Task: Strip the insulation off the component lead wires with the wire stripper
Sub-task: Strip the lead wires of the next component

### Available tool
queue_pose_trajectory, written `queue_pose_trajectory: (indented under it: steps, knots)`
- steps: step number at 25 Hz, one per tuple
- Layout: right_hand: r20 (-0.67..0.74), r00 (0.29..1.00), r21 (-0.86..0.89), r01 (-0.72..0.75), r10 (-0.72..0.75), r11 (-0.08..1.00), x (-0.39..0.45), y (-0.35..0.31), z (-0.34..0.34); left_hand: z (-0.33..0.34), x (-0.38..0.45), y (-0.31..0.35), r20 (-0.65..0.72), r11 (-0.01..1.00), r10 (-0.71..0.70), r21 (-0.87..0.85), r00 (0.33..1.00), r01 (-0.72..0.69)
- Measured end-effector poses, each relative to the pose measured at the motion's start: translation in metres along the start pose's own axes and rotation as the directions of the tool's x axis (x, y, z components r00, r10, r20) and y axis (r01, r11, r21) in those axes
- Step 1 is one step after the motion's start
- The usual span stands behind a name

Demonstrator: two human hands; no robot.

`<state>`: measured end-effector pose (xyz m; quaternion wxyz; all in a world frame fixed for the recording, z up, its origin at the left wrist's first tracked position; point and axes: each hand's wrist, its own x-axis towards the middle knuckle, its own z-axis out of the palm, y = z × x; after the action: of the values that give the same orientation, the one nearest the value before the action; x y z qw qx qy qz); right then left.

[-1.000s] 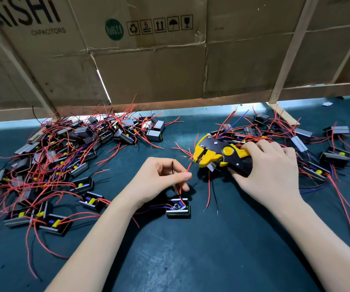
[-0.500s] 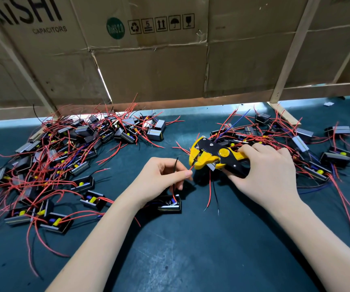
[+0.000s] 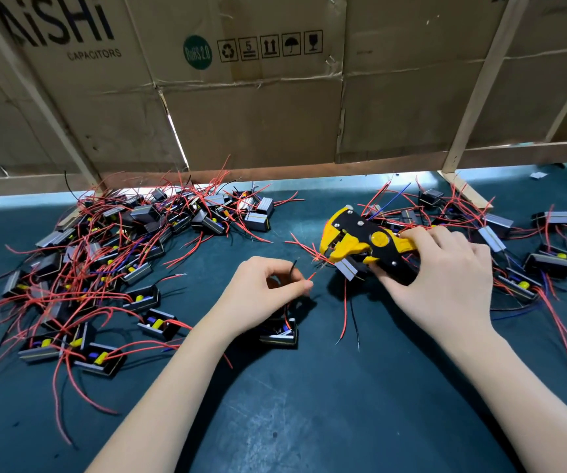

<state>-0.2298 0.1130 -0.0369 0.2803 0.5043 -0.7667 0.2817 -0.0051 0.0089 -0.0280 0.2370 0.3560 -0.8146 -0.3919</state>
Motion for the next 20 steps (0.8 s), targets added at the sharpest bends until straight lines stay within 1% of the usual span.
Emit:
queue_pose_trajectory:
  steps: [1, 2, 3, 4, 5, 6, 7, 9, 10, 11, 12, 13, 14, 15, 16, 17, 18, 19, 20]
  knots:
    - [-0.011, 1.0, 0.018, -0.023, 0.023, 1.0, 0.001, 0.001, 0.0, 0.003, -0.001, 0.001, -0.038, 0.996, 0.022, 0.086, 0.999, -0.018]
    - [-0.019, 0.999, 0.032, -0.038, 0.039, 0.999, 0.002, 0.003, 0.0, 0.006, -0.001, 0.004, -0.067, 0.995, 0.043, 0.088, 0.997, -0.037]
    - [-0.023, 0.998, 0.045, -0.052, 0.053, 0.998, 0.003, 0.004, -0.001, 0.01, -0.003, 0.008, -0.072, 0.998, 0.062, -0.018, 0.995, -0.064]
    - [-0.02, 0.998, 0.06, -0.066, 0.067, 0.996, 0.004, 0.005, -0.001, 0.015, -0.003, 0.013, -0.042, 0.978, 0.087, -0.185, 0.995, -0.093]
    - [-0.013, 0.997, 0.076, -0.079, 0.081, 0.994, 0.005, 0.006, -0.003, 0.018, -0.003, 0.018, 0.012, 0.941, 0.103, -0.325, 0.995, -0.094]
    - [-0.008, 0.996, 0.089, -0.09, 0.091, 0.992, 0.006, 0.006, -0.004, 0.021, -0.002, 0.021, 0.068, 0.908, 0.136, -0.406, 0.988, -0.097]
    - [-0.007, 0.995, 0.097, -0.099, 0.1, 0.99, 0.006, 0.007, -0.004, 0.021, -0.002, 0.022, 0.096, 0.911, 0.153, -0.399, 0.984, -0.103]
    - [-0.01, 0.994, 0.109, -0.11, 0.112, 0.988, 0.007, 0.007, -0.006, 0.015, -0.003, 0.022, 0.057, 0.948, 0.161, -0.286, 0.985, -0.138]
    - [-0.014, 0.994, 0.119, -0.11, 0.113, 0.987, 0.007, 0.007, -0.006, 0.006, -0.003, 0.019, -0.018, 0.97, 0.157, -0.188, 0.987, -0.157]
    - [-0.023, 0.994, 0.131, -0.108, 0.111, 0.986, 0.007, 0.006, -0.007, -0.007, -0.003, 0.013, -0.116, 0.985, 0.158, -0.046, 0.981, -0.164]
    - [-0.035, 0.993, 0.142, -0.103, 0.109, 0.985, 0.007, 0.006, -0.007, -0.024, -0.003, 0.007, -0.225, 0.98, 0.16, 0.153, 0.961, -0.127]
    - [-0.05, 0.993, 0.15, -0.097, 0.106, 0.984, 0.007, 0.007, -0.007, -0.042, -0.004, -0.001, -0.325, 0.938, 0.154, 0.346, 0.933, -0.034]
    - [-0.066, 0.993, 0.158, -0.09, 0.102, 0.983, 0.007, 0.008, -0.008, -0.063, -0.006, -0.009, -0.41, 0.876, 0.126, 0.473, 0.903, 0.093]
    - [-0.081, 0.992, 0.166, -0.083, 0.097, 0.983, 0.007, 0.008, -0.008, -0.083, -0.012, -0.016, -0.47, 0.823, 0.069, 0.526, 0.88, 0.216]
    - [-0.092, 0.991, 0.172, -0.078, 0.095, 0.982, 0.007, 0.008, -0.008, -0.099, -0.018, -0.023, -0.499, 0.785, -0.031, 0.524, 0.866, 0.331]
    - [-0.098, 0.991, 0.177, -0.075, 0.093, 0.981, 0.007, 0.008, -0.008, -0.11, -0.024, -0.028, -0.49, 0.738, -0.166, 0.514, 0.856, 0.437]
    - [-0.101, 0.991, 0.182, -0.073, 0.092, 0.981, 0.007, 0.007, -0.007, -0.115, -0.029, -0.032, -0.44, 0.682, -0.302, 0.519, 0.846, 0.514]
    - [-0.103, 0.991, 0.186, -0.071, 0.091, 0.98, 0.007, 0.007, -0.007, -0.116, -0.031, -0.033, -0.379, 0.626, -0.409, 0.545, 0.83, 0.557]
    - [-0.102, 0.991, 0.187, -0.068, 0.089, 0.98, 0.007, 0.007, -0.006, -0.114, -0.032, -0.035, -0.345, 0.591, -0.461, 0.568, 0.818, 0.573]
